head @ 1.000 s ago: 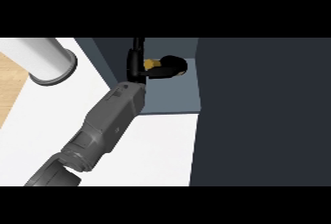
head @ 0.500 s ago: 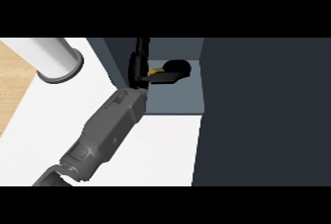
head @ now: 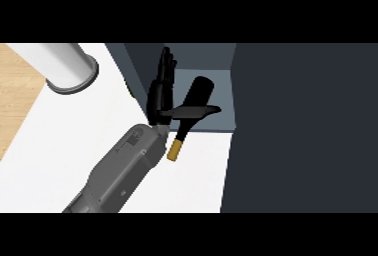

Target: Pick up the wine, place it into the cabinet and close the cabinet

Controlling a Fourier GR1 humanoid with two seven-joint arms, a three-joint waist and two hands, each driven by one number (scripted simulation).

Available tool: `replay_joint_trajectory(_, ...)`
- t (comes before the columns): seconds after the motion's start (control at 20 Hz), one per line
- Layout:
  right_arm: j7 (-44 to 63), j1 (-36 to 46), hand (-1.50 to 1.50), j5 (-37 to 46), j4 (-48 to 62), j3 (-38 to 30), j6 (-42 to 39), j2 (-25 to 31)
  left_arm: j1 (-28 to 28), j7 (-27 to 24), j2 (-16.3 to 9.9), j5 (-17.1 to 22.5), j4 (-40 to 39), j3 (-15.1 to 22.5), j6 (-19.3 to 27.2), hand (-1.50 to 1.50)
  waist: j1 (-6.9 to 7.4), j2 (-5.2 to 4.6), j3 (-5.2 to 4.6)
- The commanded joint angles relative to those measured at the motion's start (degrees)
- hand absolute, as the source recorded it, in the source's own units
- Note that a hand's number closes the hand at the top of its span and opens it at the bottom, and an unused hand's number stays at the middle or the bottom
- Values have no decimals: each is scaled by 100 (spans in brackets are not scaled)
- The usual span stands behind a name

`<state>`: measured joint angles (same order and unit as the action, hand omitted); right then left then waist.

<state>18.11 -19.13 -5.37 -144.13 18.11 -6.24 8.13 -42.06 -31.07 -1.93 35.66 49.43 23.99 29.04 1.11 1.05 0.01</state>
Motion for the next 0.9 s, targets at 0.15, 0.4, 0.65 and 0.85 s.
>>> replay_joint_trajectory(0.15,626,-269,-150,-44,-1238,317,205,53,1442,331,-268,-185,2054,530,329,-150,-41,-30,-4)
replay_joint_trajectory(0.4,579,-97,-150,-247,-1254,-28,110,230,2219,510,-307,-526,3174,1033,824,-150,-87,-54,0)
replay_joint_trajectory(0.65,1094,463,-150,-352,-1161,-64,211,261,2986,686,-631,-794,4262,1383,1025,-150,-68,-76,-2)
replay_joint_trajectory(0.85,998,152,150,-183,-1024,353,-403,770,3786,466,-1014,-802,4851,1558,770,-150,-82,-56,-3)
